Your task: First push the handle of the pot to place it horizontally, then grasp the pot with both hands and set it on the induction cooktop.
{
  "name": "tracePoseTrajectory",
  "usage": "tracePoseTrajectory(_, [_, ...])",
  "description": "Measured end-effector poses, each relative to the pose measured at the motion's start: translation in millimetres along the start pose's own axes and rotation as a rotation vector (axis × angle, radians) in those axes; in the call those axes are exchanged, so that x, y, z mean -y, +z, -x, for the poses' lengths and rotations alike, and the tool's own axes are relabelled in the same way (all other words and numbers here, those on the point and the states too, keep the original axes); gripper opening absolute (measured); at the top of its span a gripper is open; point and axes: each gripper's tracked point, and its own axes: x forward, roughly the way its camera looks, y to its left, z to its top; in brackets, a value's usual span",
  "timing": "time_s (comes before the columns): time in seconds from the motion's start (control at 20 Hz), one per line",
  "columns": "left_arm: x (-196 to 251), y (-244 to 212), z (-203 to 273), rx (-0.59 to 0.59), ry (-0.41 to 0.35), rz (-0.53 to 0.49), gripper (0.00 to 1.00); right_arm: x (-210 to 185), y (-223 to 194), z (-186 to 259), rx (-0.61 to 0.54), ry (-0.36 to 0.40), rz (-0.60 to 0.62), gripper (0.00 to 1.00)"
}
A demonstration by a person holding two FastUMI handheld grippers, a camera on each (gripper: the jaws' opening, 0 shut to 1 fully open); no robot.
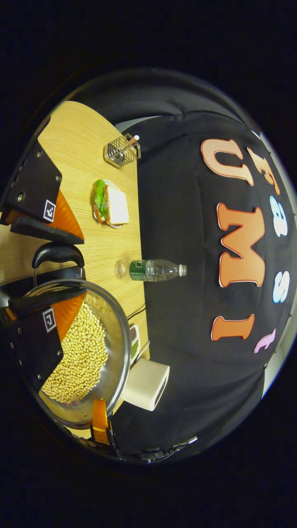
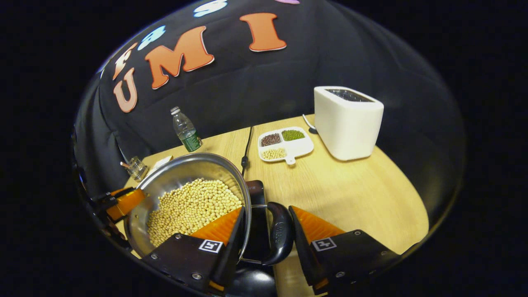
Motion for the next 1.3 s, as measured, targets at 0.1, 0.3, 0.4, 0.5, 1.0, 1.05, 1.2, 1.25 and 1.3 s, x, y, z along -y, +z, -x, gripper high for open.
tracePoseTrajectory(0.1, [-20, 43, 37, 0.061, 0.036, -0.015, 0.6, 1, 19, 11, 0.06, -0.029, 0.02, 0.71])
tracePoseTrajectory(0.3, [-41, 112, 112, 0.161, 0.053, 0.003, 0.58, 0, 54, 45, 0.178, -0.018, 0.003, 0.78])
tracePoseTrajectory(0.4, [-44, 133, 136, 0.212, 0.051, 0.024, 0.66, -2, 74, 67, 0.249, -0.004, 0.009, 0.81])
tracePoseTrajectory(0.5, [-46, 152, 150, 0.27, 0.051, 0.028, 0.75, -6, 98, 95, 0.335, 0.006, 0.031, 0.82])
tracePoseTrajectory(1.0, [-87, 280, 325, 0.622, 0.161, -0.016, 0.75, -9, 195, 266, 0.686, 0.041, 0.1, 0.93])
tracePoseTrajectory(1.05, [-92, 294, 347, 0.674, 0.189, -0.036, 0.77, -9, 203, 285, 0.717, 0.049, 0.099, 0.93])
tracePoseTrajectory(1.2, [-83, 311, 397, 0.701, 0.141, 0.038, 0.75, -3, 224, 341, 0.827, 0.034, 0.106, 0.93])
tracePoseTrajectory(1.25, [-75, 315, 406, 0.695, 0.091, 0.1, 0.77, -1, 229, 357, 0.849, 0.025, 0.105, 0.93])
tracePoseTrajectory(1.3, [-85, 327, 423, 0.708, 0.091, 0.129, 0.77, -4, 232, 372, 0.869, 0.029, 0.106, 0.88])
